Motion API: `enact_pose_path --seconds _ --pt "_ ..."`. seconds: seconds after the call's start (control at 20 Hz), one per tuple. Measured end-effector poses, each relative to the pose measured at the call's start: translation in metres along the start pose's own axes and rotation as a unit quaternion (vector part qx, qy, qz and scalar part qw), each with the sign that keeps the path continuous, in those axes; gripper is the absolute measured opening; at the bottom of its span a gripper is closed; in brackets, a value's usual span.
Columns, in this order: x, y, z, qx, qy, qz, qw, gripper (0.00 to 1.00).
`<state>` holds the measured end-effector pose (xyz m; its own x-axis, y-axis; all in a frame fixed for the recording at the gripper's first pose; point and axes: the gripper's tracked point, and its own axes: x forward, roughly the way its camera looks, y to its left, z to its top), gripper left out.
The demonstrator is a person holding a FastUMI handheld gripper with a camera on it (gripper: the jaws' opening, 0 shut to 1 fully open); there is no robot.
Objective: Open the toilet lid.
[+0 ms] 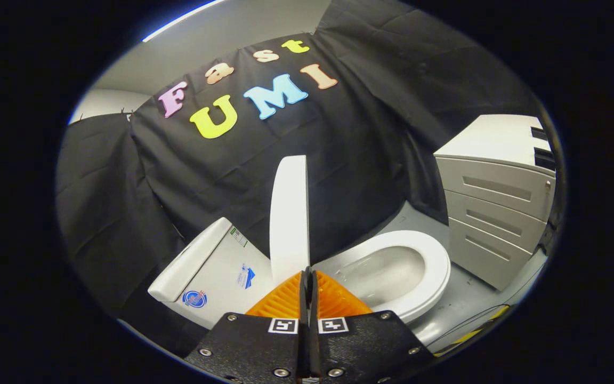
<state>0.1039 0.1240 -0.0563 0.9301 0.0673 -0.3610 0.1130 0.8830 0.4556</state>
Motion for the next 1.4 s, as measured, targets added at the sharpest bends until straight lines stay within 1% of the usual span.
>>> enact_pose_path --seconds 0.2,0.5,1.4 --pt "0.0 0.015 0.0 -0.011 -0.004 0.004 1.0 0.0" --pt "-0.002 0.048 -0.003 -0.079 -0.006 0.022 0.997 0.0" --pt "-0.004 0.11 -0.022 -0.156 -0.02 0.066 0.985 0.0"
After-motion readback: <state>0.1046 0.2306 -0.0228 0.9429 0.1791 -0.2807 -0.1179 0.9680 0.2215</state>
